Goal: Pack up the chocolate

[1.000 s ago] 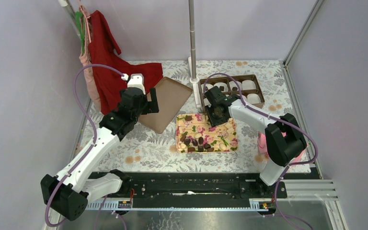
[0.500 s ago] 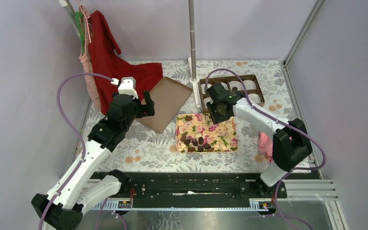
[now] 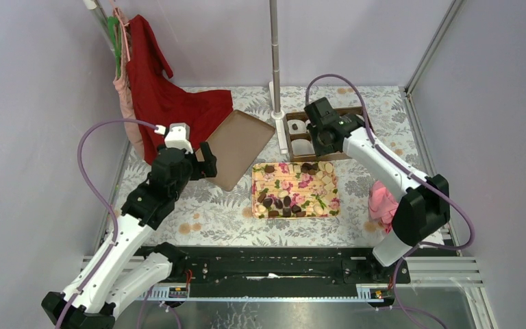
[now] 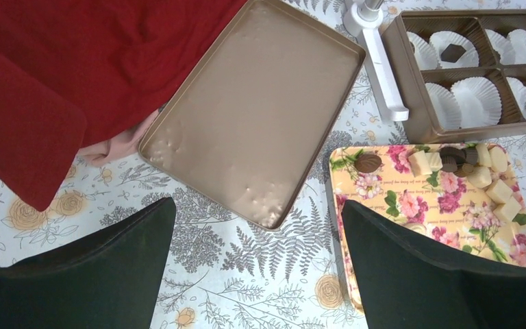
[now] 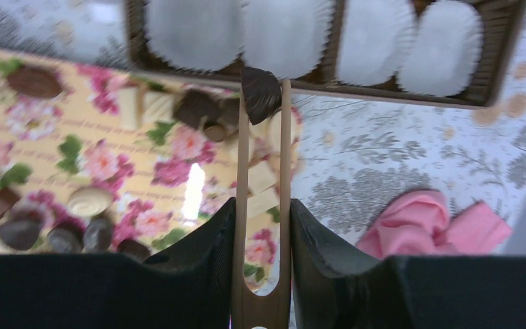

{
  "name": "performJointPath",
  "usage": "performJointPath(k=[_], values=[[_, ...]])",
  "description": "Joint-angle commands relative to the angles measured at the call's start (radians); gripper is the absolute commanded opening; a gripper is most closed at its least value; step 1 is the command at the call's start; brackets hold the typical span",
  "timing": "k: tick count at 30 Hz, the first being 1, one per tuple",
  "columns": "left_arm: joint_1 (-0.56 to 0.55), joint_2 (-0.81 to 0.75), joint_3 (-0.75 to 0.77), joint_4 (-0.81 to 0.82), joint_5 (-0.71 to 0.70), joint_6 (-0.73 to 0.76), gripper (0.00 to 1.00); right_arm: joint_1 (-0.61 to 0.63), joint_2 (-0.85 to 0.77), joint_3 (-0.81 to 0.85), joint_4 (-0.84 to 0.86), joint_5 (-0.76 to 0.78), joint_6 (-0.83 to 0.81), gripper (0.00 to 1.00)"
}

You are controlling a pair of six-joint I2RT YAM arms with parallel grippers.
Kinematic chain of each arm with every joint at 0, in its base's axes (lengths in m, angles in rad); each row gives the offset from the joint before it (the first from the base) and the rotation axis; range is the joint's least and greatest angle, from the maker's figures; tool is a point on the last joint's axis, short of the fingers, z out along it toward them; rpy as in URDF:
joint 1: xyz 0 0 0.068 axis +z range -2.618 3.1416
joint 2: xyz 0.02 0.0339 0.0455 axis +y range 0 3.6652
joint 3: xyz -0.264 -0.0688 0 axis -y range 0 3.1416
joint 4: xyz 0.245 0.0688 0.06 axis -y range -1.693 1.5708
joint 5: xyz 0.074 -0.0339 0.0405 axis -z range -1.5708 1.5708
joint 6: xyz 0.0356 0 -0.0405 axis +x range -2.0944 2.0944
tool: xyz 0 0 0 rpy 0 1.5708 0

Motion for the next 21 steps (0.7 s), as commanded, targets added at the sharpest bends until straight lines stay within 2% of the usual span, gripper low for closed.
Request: performJointPath(k=[1,11,21], values=[[0.005,-0.031,-0.040,0.024,0.010,0.018,0.99,-0.075,0.044,0.090,-0.029,0.125,-0.033,0.20],[0.005,-0.050,-0.066,0.047,0.039,0.008,0.99,-0.239,0.188,0.222,0.026,0.210,-0.089,0.19],[0.005,-0.035,-0.073,0.050,0.018,0.008,0.99,-0.360,0.388,0.374,0.089,0.169,-0.114,0.20]])
